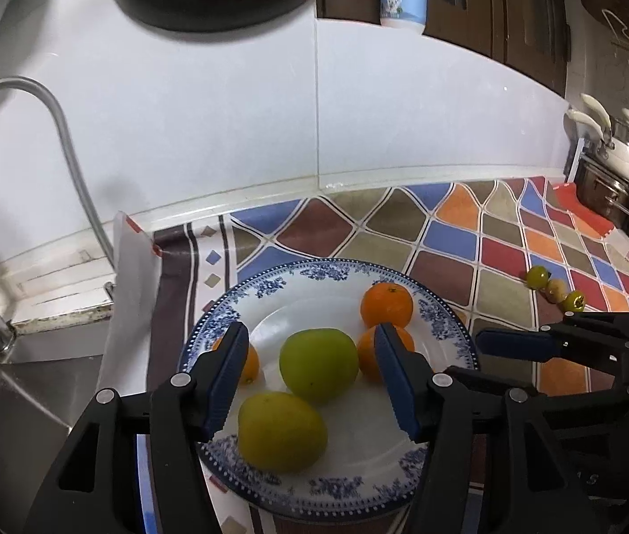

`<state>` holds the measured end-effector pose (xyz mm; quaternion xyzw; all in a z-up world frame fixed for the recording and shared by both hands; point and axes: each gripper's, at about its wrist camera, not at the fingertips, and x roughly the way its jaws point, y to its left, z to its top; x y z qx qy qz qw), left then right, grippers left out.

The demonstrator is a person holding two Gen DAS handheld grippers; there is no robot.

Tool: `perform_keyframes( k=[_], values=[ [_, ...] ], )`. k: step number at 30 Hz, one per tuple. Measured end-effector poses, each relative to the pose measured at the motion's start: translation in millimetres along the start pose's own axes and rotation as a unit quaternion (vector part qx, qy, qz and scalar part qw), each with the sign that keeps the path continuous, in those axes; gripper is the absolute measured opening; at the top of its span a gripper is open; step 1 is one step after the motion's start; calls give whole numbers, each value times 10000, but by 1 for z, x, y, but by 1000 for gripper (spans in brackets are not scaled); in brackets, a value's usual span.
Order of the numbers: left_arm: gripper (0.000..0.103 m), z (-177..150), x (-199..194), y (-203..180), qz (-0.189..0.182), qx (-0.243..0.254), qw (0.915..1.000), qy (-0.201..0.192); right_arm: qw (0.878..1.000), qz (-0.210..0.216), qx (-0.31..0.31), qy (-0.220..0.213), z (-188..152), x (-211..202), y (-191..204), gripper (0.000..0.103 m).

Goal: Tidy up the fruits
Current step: 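Carry the apple and orange onto the plate and open both tools, then lift both open tools off the plate back toward the small fruits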

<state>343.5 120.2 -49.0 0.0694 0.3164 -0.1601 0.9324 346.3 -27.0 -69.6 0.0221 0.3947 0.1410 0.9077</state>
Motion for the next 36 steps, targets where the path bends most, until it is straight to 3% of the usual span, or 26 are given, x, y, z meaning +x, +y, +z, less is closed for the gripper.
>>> perform_keyframes(
  k=[16,19,23,36],
  values=[
    [76,-1,-68,-26,156,-210,9989,-395,9980,-261,87,-568,-11,-69,-4,40],
    [82,-4,-80,-36,221,-180,9986,-444,9972,-325,109,-661,-16,-84,-7,47],
    [86,-7,-93,-51,220,-96,9984,-503,9958,-467,74,-786,-25,-105,-11,47],
    [92,-15,-114,-110,85,70,9979,-634,9906,-809,123,-1098,-50,-161,-40,53]
  ],
)
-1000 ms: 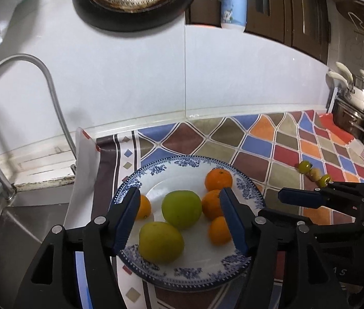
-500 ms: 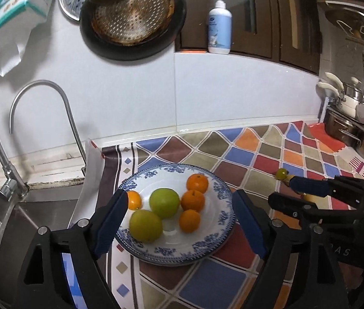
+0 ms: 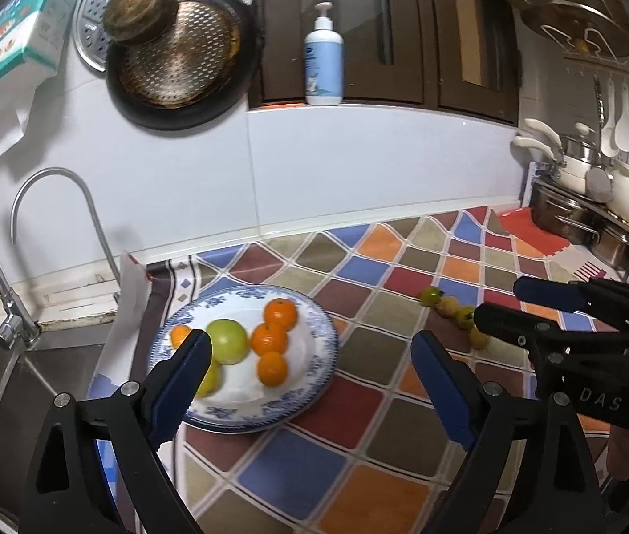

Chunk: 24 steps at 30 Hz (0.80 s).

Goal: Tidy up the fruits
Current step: 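Lift both open tools off the plate back toward the small fruits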

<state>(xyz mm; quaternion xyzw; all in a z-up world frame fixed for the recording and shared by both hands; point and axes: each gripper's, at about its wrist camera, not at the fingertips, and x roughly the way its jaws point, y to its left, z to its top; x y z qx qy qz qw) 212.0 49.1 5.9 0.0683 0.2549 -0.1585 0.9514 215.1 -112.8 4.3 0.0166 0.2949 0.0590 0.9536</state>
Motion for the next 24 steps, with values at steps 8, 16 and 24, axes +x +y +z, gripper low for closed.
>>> perform_keyframes(
  k=[8,16,24],
  values=[
    [92,-3,1,-44,-91,81,9999,1,9999,-111,-22,30,-10,-19,-37,53],
    [92,-6,12,-83,-111,154,9998,95,9998,-148,-63,99,-18,-25,-76,53],
    [92,-12,33,-116,-286,259,9990,243,9993,-7,-172,340,-25,-13,-109,53]
  ],
)
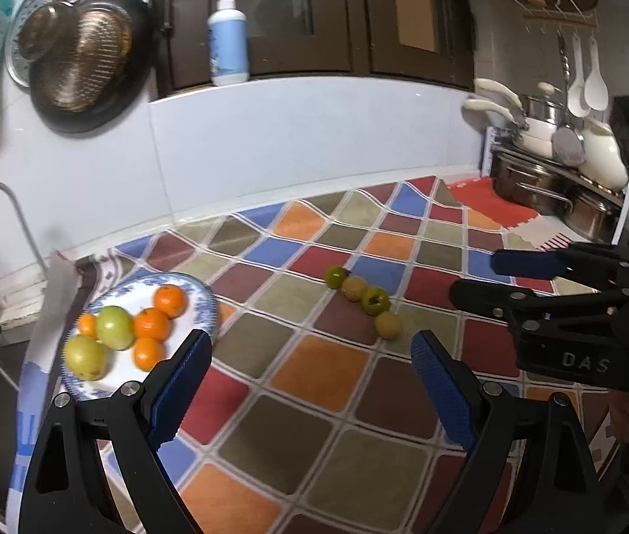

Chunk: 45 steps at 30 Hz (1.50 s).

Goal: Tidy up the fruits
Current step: 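Lift both open tools off the plate back toward the small fruits, then grasp a small yellow citrus with the left tool while the right tool grasps a green citrus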

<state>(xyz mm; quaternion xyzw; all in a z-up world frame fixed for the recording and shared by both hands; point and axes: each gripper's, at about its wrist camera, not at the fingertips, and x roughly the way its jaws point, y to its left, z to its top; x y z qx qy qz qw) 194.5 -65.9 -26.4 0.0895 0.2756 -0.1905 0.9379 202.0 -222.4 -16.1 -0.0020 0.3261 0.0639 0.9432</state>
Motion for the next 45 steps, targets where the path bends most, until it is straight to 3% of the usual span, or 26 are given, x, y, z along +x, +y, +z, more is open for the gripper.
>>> perform_keyframes(
  k=[6,22,30,37,45],
  values=[
    [88,-1,28,-20,-200,-44,9995,240,9995,181,-179,164,1,17,-20,53],
    [64,8,104,-48,-602,251,9945,824,9885,972,-943,669,15,93,-55,52],
    [48,8,130,-48,-694,258,9911,1103,9848,1206,-901,868,14,119,-61,47],
    [27,8,142,-51,-808,327,9886,1227,9845,1250,-771,955,9,126,-66,44],
    [27,9,132,-31,-428,29,9922,1167,9832,1344,-751,975,10,129,-57,44]
  ],
)
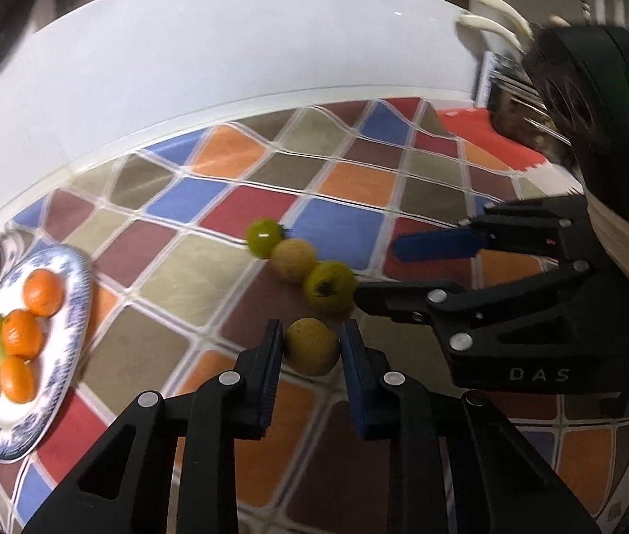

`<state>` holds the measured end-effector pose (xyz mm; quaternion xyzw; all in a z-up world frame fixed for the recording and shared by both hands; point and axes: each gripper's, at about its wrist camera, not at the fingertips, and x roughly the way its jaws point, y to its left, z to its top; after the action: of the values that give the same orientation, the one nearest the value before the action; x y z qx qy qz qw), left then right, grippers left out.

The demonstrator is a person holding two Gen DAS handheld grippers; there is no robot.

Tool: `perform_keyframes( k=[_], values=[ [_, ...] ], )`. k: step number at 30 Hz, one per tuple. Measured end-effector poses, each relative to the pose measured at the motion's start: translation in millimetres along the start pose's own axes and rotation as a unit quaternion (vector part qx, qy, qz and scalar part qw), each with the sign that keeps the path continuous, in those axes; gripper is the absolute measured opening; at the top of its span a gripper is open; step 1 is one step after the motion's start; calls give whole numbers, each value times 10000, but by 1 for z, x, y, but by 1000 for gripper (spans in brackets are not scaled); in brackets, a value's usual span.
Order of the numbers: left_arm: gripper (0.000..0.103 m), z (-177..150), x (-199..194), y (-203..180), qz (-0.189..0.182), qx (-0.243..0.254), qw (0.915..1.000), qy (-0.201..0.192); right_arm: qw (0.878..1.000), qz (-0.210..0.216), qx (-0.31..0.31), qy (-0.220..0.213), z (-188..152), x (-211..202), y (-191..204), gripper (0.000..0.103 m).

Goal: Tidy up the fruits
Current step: 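Grasp a small yellow citrus with the left tool while the right tool grasps a green citrus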

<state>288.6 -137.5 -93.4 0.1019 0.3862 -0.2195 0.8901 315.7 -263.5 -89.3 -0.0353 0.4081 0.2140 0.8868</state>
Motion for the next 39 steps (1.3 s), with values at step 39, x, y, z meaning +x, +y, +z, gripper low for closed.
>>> perform_keyframes(
  k=[39],
  values=[
    [27,-5,-75,25,384,-469,9951,-776,9965,-397,439,-585,8,-40,36,29]
  ],
)
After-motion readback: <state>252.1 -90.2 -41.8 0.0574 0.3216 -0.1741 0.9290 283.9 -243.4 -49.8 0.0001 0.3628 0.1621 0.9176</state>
